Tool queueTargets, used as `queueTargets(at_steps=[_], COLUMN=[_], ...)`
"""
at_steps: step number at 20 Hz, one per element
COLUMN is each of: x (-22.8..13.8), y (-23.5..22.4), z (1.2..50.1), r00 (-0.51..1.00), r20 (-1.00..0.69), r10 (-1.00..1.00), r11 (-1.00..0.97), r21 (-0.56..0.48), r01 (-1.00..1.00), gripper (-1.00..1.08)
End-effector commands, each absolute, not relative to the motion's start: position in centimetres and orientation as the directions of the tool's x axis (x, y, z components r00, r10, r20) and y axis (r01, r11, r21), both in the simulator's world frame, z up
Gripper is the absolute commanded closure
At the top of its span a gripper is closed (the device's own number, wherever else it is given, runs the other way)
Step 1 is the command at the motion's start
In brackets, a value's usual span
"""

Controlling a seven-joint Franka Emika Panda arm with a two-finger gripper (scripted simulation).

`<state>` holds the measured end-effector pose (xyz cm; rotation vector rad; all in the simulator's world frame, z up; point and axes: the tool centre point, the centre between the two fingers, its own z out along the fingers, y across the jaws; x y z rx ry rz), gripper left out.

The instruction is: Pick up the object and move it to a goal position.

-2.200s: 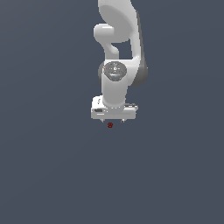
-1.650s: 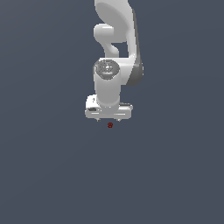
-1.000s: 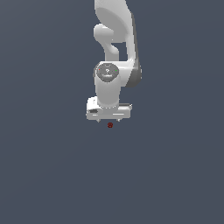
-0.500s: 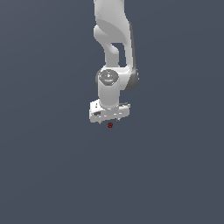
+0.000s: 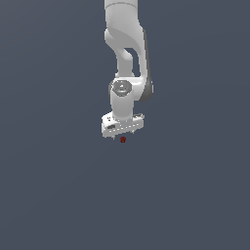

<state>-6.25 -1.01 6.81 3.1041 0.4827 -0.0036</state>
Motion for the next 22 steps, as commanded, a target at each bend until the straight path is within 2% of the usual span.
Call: queueTargets(at_steps=[1, 20, 21, 22], x=[-6.3, -6.4, -6.4, -6.4], y=[-1.0, -1.0, -1.0, -1.0], z=[6.7, 1.7, 1.7, 1.7], r00=[0.951, 0.951, 0.951, 0.951], r20=[0.0, 0.0, 0.0, 0.0], r10=[0.31, 0.31, 0.31, 0.31], r11=[-0.951, -0.951, -0.951, -0.951], r21=[0.0, 0.0, 0.0, 0.0], r01=[0.31, 0.31, 0.31, 0.31], gripper=[-0.92, -0.92, 1.08, 1.08])
